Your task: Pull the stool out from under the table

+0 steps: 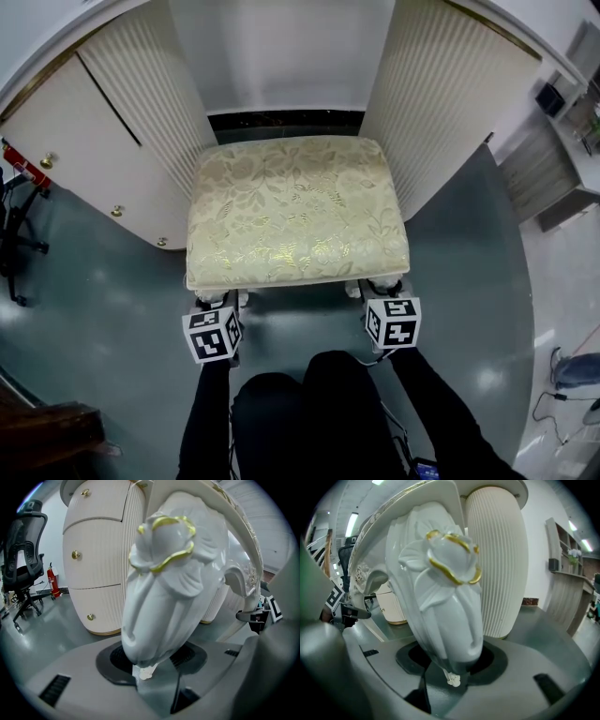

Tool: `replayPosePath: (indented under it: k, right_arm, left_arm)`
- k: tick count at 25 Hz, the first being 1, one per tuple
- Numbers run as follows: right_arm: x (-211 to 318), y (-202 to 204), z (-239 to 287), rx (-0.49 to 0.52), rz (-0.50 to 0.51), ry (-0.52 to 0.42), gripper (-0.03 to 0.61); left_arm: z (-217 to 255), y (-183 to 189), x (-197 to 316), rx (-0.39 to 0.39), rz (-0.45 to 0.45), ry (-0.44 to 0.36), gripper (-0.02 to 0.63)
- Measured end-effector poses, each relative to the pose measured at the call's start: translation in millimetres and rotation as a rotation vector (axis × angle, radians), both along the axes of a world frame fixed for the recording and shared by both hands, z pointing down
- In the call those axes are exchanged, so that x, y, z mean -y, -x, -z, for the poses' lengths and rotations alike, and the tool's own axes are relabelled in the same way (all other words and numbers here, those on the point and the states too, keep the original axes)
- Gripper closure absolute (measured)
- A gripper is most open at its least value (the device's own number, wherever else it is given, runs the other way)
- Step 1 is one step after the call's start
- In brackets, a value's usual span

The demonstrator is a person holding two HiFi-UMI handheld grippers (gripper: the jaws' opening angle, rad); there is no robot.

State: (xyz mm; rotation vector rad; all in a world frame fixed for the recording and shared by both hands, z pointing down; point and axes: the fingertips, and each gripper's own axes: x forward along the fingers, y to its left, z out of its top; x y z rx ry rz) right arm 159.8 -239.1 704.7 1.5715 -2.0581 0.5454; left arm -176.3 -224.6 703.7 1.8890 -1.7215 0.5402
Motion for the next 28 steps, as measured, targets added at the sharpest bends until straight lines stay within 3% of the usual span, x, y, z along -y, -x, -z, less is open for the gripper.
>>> replayPosePath:
  k: [28]
  right_arm:
    - [-0.7, 0.2, 0.8, 0.006, -0.001, 0.018, 0.385]
  left_arm:
    - [2.0, -0.8, -1.6, 0.002, -0.022, 0.028, 0.405]
